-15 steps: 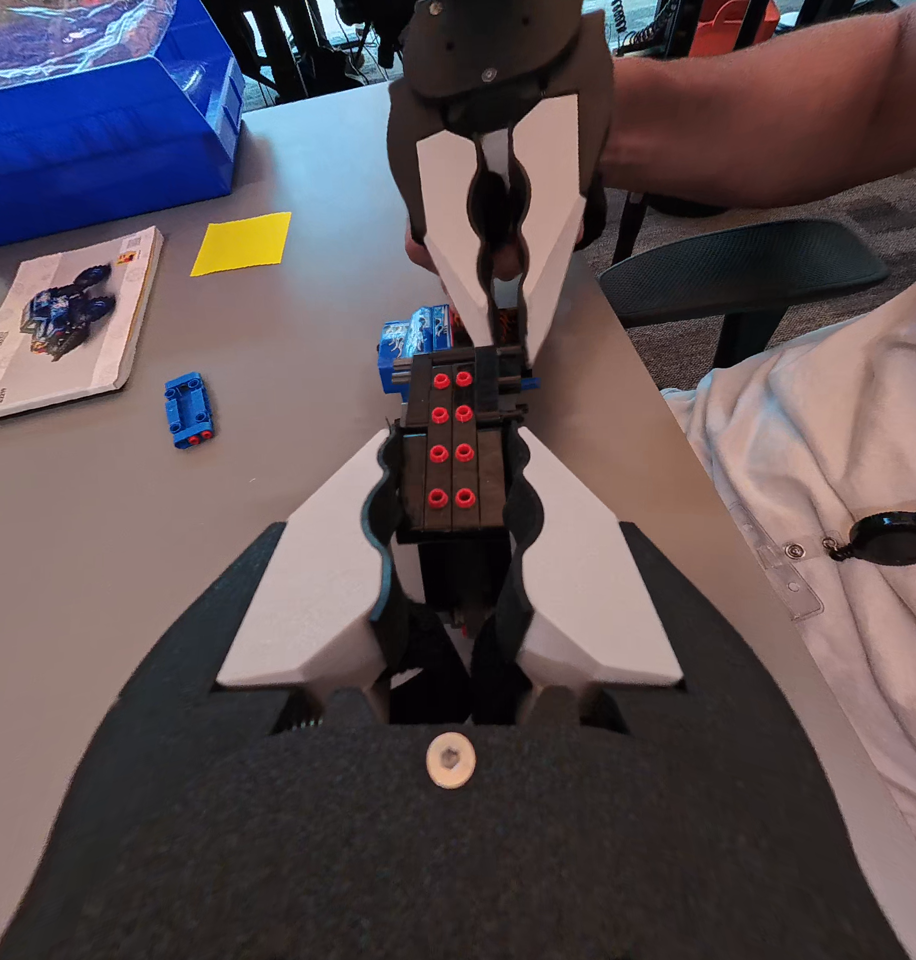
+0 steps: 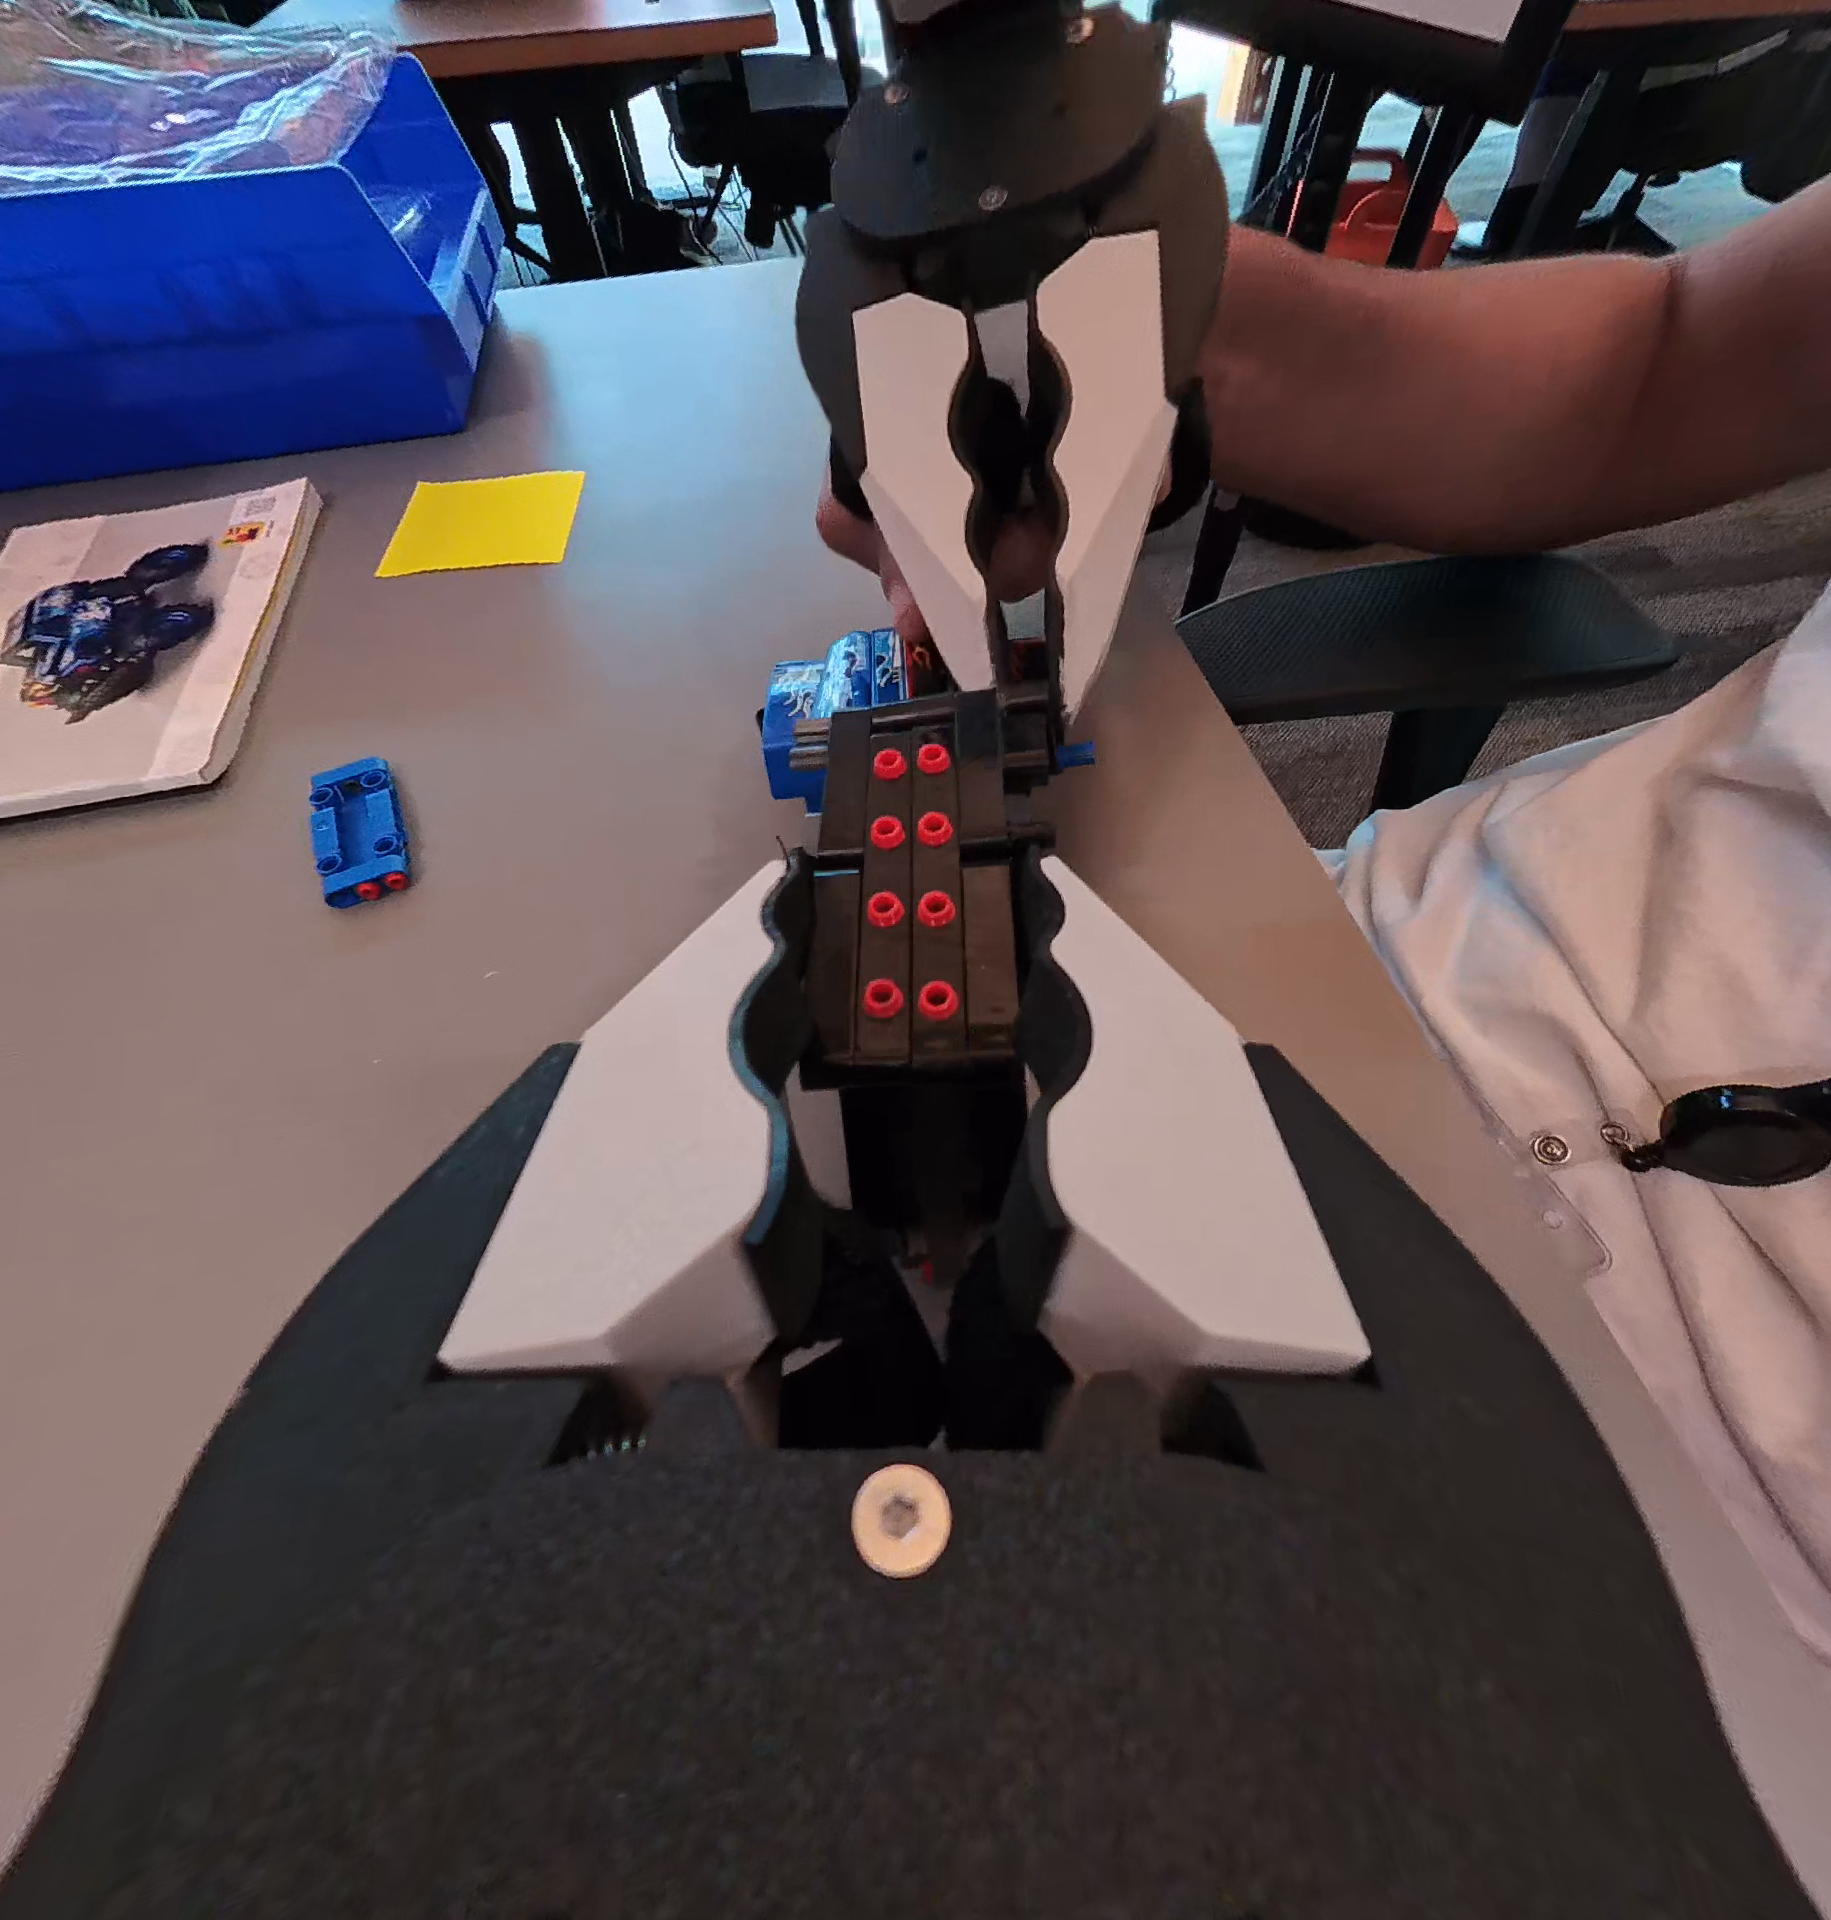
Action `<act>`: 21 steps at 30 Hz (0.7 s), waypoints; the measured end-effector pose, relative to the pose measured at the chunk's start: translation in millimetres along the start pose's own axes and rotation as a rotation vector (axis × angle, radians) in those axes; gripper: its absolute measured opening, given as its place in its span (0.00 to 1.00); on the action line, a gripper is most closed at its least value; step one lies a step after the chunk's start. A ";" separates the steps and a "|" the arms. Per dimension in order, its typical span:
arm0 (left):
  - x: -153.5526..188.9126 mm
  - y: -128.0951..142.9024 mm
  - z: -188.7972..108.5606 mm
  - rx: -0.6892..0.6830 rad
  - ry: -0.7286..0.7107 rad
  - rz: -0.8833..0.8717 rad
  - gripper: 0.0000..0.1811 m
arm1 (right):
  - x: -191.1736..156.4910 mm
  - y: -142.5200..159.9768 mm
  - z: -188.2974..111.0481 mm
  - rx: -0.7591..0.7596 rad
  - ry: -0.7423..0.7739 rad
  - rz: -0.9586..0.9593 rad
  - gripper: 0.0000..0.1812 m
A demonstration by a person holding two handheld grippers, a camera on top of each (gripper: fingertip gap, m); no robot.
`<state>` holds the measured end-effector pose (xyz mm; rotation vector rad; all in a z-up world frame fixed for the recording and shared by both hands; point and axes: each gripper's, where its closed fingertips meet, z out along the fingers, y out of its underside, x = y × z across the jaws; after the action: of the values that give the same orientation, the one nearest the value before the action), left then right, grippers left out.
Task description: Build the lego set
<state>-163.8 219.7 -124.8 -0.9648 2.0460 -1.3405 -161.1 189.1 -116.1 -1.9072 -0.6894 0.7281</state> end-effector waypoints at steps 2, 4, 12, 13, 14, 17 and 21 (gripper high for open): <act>-2.1 -1.5 0.3 0.031 -0.023 -0.016 0.20 | -0.3 -5.6 -5.5 0.027 0.019 -0.008 0.08; -4.7 -2.2 -0.4 0.052 -0.050 -0.019 0.20 | 3.2 -7.6 -13.3 0.044 0.059 -0.019 0.11; -2.5 -2.5 0.4 0.067 -0.055 -0.024 0.20 | 5.0 9.2 2.2 -0.120 0.249 -0.280 0.11; -2.5 -2.3 0.2 0.061 -0.057 -0.022 0.20 | 5.7 8.9 2.1 -0.127 0.252 -0.292 0.11; -2.0 -2.4 0.3 0.058 -0.061 -0.012 0.20 | 6.1 8.3 1.4 -0.124 0.244 -0.275 0.10; 3.3 -2.2 1.2 0.062 -0.046 -0.006 0.20 | 2.5 6.1 0.2 -0.031 0.128 -0.107 0.05; 2.6 -1.2 -0.3 0.060 -0.024 -0.051 0.20 | 2.7 -0.4 -1.7 0.076 0.069 -0.002 0.04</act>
<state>-165.2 217.5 -123.7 -1.0087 1.9640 -1.4016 -158.1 190.2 -115.6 -1.8537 -0.6120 0.6743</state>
